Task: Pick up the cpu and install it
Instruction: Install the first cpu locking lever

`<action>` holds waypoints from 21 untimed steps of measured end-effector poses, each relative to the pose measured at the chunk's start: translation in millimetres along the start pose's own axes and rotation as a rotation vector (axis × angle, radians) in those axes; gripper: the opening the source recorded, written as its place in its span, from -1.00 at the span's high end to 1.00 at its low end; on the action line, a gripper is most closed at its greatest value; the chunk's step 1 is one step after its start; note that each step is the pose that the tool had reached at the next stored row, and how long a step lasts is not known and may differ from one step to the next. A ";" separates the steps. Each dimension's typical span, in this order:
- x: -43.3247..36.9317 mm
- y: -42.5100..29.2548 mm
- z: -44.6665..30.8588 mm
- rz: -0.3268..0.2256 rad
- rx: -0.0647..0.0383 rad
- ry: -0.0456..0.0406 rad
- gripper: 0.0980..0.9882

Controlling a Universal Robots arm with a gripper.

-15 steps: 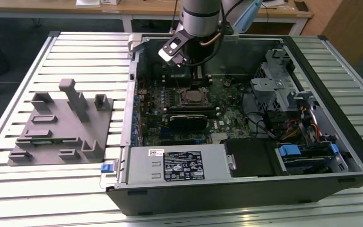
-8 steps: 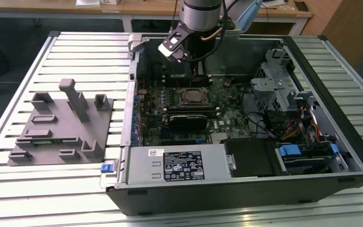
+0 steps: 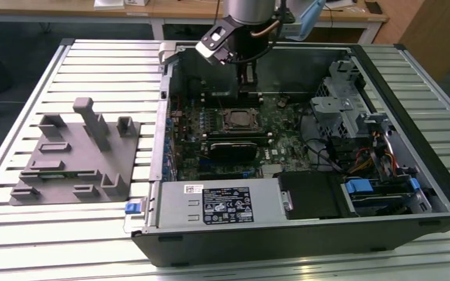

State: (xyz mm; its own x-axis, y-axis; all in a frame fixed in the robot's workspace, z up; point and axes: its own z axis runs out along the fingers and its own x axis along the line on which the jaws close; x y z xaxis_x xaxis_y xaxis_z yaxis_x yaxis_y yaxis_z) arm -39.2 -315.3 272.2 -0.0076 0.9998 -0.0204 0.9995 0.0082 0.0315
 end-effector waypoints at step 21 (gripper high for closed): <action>-0.3 0.4 -13.6 -0.238 -0.005 0.0074 0.98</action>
State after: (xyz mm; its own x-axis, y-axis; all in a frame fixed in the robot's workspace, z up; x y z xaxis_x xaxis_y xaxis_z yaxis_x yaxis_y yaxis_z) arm -39.2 -315.3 285.9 -0.2432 0.9698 -0.0205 0.9693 0.2437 0.0314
